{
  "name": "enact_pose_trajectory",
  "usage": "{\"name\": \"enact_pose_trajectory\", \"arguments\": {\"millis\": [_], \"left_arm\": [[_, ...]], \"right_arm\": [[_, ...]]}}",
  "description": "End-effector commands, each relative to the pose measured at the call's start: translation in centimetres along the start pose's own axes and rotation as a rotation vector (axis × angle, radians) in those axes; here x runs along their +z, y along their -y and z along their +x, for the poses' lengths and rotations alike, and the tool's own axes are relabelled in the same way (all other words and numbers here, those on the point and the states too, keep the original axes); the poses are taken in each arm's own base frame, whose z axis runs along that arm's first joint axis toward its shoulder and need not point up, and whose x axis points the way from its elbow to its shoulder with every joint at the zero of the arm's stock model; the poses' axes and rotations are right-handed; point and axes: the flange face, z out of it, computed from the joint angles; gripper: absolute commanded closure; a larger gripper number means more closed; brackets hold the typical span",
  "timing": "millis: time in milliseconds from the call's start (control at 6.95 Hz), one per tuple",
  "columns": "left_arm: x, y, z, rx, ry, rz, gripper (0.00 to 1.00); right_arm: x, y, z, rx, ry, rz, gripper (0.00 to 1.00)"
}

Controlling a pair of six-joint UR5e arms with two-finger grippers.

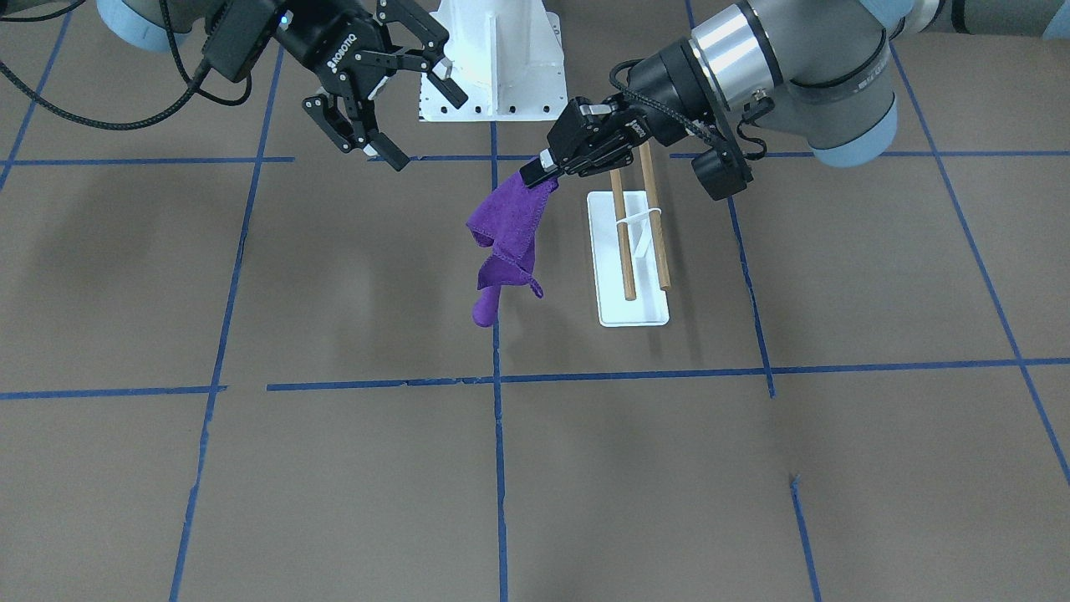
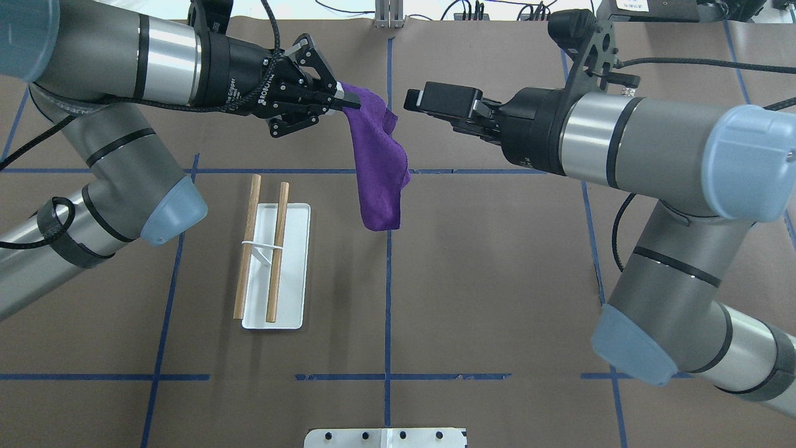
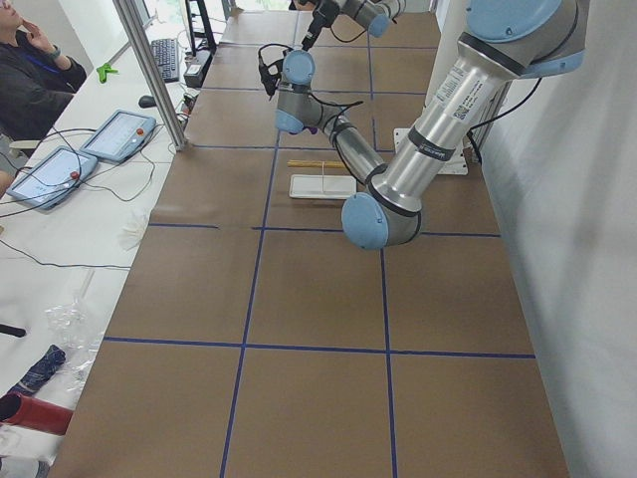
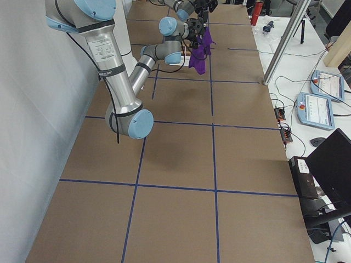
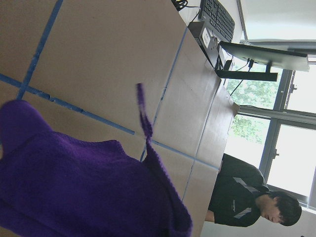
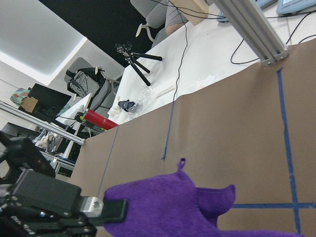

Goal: Hang towel on rack

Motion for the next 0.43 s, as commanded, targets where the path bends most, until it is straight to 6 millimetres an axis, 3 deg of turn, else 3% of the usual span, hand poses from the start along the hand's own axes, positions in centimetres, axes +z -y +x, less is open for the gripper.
{"name": "enact_pose_trajectory", "arguments": {"millis": [0,288], "left_arm": [[-1.0,-1.4,-1.8,-0.003,-0.052,0.086,1.00],[1.6,-5.9,-2.6,0.076,-0.083,0.201,1.00]], "right_arm": [[-3.9,5.8,5.3,-0.003,-0.122,0.030,0.00],[-7.2,8.0,13.3,-0.110,-0.314,0.023,0.00]]}}
